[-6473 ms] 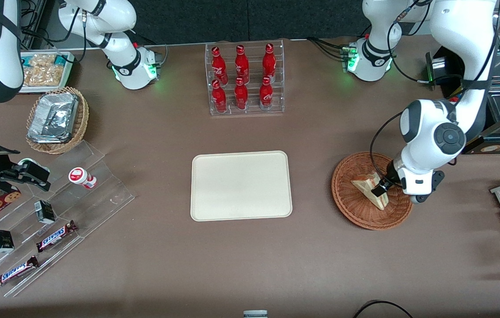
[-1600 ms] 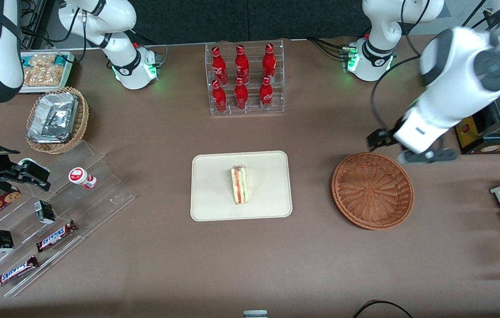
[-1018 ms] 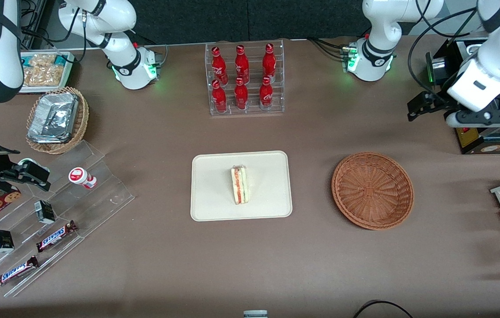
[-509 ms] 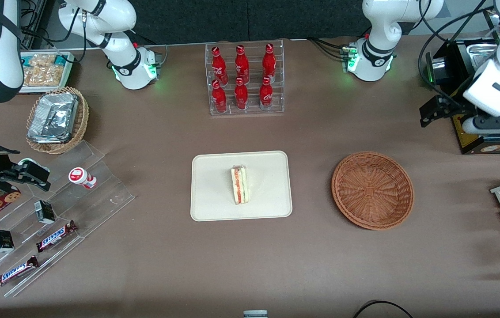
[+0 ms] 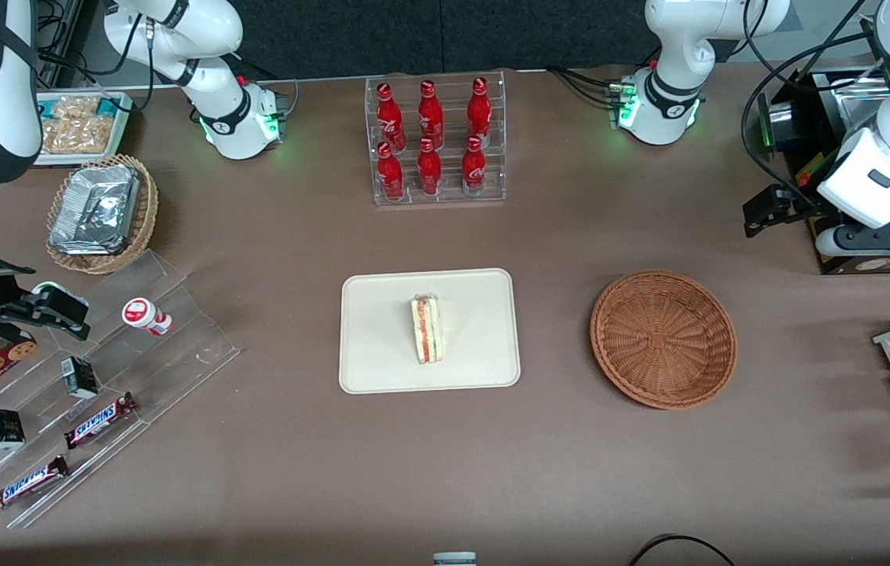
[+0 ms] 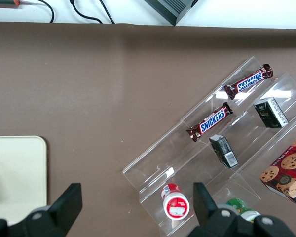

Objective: Place sandwich from basket to tray

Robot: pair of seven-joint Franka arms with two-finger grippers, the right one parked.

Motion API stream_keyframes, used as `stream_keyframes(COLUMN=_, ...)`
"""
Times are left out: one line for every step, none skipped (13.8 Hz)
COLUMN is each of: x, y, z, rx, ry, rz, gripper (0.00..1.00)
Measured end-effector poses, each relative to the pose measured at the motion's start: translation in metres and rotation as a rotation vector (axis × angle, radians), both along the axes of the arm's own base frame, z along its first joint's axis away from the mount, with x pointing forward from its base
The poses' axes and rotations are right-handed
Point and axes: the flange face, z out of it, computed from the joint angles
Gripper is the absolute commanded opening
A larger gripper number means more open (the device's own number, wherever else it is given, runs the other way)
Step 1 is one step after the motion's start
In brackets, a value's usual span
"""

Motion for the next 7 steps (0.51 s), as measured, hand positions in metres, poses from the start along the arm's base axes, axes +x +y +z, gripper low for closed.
stream_keyframes(x=0.0000, y=0.0002, z=0.0000, rx=0.003, ry=0.000, rz=0.000, gripper=1.00)
stream_keyframes(x=0.0000, y=0.0006, z=-0.0001, rx=0.007, ry=0.000, rz=-0.001, gripper=1.00)
stream_keyframes(x=-0.0001, y=0.0010, z=-0.0002, rx=0.011, ry=0.001, rz=-0.001, gripper=1.00)
stream_keyframes(x=-0.0002, y=0.0012, z=-0.0003, rx=0.013, ry=0.002, rz=-0.001, gripper=1.00)
stream_keyframes(x=-0.0002, y=0.0013, z=-0.0003, rx=0.014, ry=0.002, rz=-0.001, gripper=1.00)
stream_keyframes(x=-0.0002, y=0.0013, z=-0.0003, rx=0.014, ry=0.002, rz=-0.001, gripper=1.00)
stream_keyframes(x=-0.0002, y=0.0014, z=-0.0003, rx=0.015, ry=0.002, rz=-0.001, gripper=1.00)
